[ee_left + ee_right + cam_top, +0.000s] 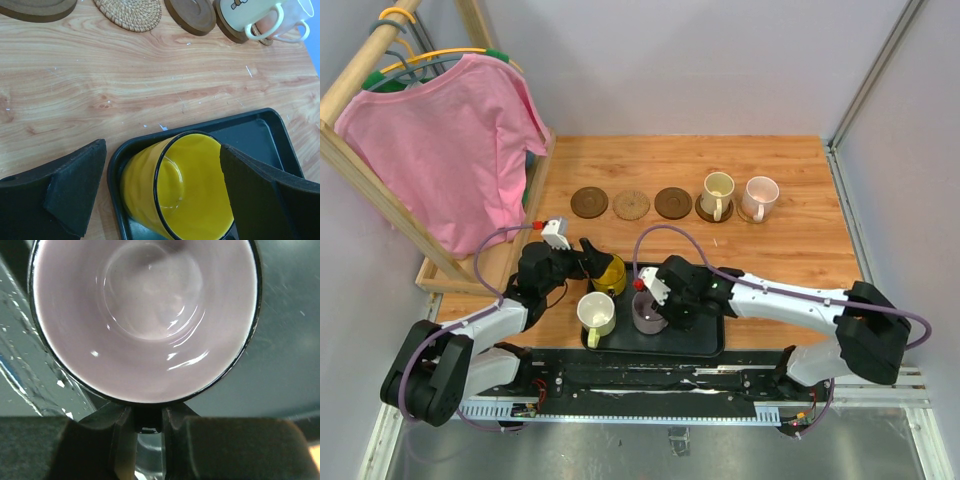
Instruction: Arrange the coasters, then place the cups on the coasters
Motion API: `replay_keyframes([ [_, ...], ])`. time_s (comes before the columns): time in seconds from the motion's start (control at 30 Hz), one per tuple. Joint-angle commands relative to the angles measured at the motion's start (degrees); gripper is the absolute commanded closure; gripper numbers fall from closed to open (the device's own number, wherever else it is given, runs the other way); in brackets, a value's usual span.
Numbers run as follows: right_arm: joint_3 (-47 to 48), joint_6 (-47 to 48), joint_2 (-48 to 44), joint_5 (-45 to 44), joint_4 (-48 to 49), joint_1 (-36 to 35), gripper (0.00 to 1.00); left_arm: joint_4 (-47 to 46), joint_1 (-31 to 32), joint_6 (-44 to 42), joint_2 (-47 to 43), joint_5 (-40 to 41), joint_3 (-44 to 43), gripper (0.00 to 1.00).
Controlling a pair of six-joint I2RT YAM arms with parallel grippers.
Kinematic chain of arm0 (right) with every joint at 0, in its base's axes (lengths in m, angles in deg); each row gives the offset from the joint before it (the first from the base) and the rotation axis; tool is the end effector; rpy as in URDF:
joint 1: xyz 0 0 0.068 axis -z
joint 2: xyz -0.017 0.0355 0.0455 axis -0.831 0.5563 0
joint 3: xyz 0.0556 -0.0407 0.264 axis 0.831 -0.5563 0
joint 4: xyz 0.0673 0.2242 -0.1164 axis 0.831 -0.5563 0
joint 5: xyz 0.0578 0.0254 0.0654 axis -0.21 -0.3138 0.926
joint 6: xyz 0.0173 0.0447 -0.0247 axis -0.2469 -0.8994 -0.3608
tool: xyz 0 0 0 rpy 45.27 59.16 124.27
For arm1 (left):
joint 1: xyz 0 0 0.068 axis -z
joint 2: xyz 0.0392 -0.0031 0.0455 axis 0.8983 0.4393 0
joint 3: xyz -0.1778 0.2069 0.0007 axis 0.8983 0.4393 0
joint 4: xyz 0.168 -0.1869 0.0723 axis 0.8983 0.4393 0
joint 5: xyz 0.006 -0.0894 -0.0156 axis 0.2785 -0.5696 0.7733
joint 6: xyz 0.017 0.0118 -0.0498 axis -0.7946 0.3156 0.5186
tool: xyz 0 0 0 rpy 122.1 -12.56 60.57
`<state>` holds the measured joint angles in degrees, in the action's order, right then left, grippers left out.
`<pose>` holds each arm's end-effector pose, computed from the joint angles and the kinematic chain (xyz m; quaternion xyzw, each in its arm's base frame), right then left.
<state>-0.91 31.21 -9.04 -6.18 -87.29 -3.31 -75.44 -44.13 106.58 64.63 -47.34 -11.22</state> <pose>0.1327 0.2386 0.1988 -0.5069 0.8091 0.2177 0.2026 0.1983 -0.0796 0.1690 0.0121 0.8033 -0.3132 0.5064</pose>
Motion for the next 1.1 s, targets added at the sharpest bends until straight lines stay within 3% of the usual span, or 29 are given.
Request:
replay_keyframes([
  [0.0, 0.99, -4.13, -5.83, -9.42, -3.14, -0.79, 0.99, -2.36, 0.73, -0.11, 0.42, -0.48, -0.92, 0.00],
  [0.3, 11.67, -15.09, -2.79, -23.95, -13.47, -0.74, 0.99, -2.51, 1.32, -0.28, 0.21, -0.15, -1.01, 0.00],
  [0.53, 17.04, -23.00, 3.18, -31.84, -12.32, 2.34, 0.99, -2.59, 1.96, -0.63, 0.39, 0.00, -0.92, 0.00],
  [1.07, 36.38, -29.32, 23.36, -30.68, -2.97, 17.42, 0.99, 0.54, 2.21, -3.28, 1.81, 0.56, -3.61, 0.00],
])
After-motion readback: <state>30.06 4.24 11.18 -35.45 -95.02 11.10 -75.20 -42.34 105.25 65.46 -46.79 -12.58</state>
